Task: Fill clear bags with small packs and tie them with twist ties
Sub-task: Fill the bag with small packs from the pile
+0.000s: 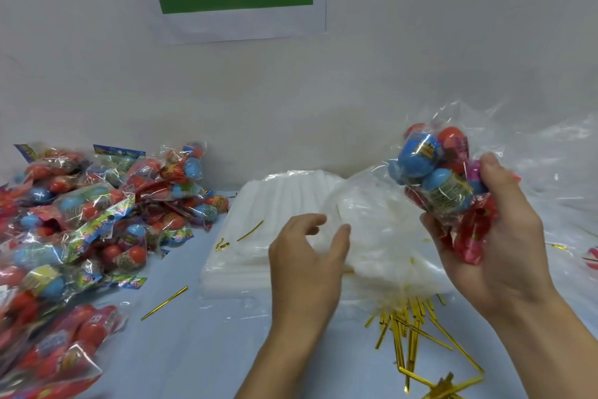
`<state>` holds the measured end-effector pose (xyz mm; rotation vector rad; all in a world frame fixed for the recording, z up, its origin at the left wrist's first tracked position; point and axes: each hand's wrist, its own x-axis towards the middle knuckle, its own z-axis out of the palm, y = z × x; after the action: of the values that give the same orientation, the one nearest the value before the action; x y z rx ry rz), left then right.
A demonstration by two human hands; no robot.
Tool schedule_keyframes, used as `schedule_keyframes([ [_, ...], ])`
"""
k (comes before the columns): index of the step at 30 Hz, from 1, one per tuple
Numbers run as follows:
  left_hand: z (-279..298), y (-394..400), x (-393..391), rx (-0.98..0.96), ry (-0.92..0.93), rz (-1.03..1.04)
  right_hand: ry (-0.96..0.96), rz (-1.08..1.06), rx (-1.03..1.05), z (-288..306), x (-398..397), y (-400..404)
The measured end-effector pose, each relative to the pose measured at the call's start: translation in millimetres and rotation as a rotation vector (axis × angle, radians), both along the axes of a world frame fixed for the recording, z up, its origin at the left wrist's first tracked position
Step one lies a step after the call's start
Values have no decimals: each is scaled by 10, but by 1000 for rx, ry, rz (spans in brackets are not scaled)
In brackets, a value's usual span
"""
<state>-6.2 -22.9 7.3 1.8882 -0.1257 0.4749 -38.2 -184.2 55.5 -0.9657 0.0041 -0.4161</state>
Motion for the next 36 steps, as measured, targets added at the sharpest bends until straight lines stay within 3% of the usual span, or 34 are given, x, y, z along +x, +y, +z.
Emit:
schedule_keyframes([
  [6,46,95,22,-96,-45,131,2,-57,-48,-52,59,4],
  [13,21,69,0,132,-18,-98,-9,-47,-169,-119,98,3],
  [17,19,116,31,180,-129,1,-25,16,-260,-137,74,8],
  [22,96,253,105,-62,-124,240,-105,375,-246,-108,-10,-32],
  [26,115,262,108,-80,-130,303,-30,595,-410,-114,-43,-18],
  [31,108,277,106,-56,-138,320,125,446,-774,-157,-13,-33],
  [36,129,268,101,-68,-117,266,141,263,-886,-145,-6,-76],
])
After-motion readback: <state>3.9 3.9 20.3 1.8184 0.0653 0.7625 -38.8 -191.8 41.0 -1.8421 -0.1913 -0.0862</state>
